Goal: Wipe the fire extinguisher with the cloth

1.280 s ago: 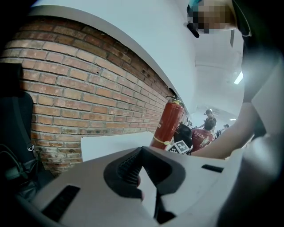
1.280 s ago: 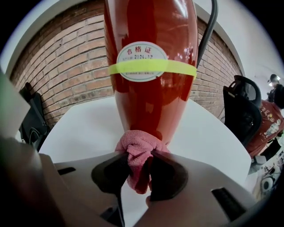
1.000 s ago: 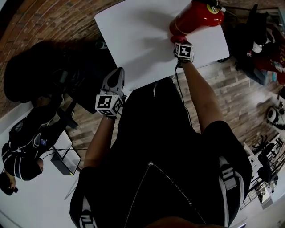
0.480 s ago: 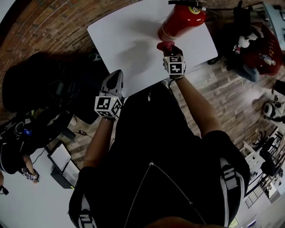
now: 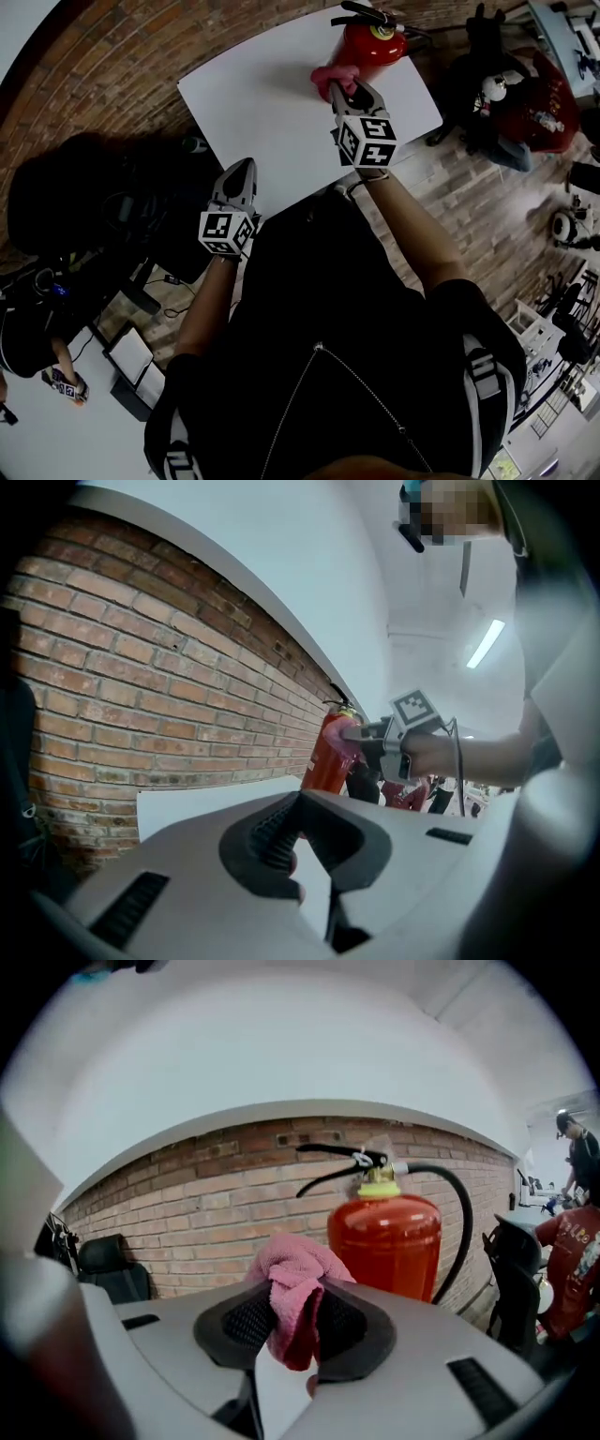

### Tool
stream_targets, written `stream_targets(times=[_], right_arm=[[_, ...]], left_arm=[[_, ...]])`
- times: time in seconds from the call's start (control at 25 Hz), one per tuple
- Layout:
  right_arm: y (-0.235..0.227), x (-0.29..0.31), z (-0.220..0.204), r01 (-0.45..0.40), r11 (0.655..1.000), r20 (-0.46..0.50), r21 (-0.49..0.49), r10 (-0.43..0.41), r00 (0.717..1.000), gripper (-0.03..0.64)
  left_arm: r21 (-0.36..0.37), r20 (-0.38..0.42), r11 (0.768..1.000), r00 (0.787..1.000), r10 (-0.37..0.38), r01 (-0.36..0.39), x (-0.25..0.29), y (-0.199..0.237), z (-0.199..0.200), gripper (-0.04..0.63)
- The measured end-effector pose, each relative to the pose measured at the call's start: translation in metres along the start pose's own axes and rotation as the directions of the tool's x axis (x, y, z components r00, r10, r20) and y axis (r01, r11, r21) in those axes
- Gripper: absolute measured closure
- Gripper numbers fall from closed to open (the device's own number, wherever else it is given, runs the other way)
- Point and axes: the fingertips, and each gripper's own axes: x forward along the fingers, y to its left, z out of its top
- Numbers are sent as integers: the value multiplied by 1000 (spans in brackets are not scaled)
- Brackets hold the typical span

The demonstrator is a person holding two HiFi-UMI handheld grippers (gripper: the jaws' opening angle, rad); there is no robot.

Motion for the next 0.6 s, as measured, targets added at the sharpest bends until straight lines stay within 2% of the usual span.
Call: stream_targets(times=[0.24, 0.6], right_arm=[[10, -6, 50, -9, 1000, 99, -25, 11, 995, 499], [-3, 16, 37, 21, 999, 79, 34, -23, 997, 499]], left_arm=[[6, 5, 1000, 1000, 5, -5, 0, 5, 6, 578], [4, -13, 1000, 1000, 16, -16, -2, 12, 2, 578]])
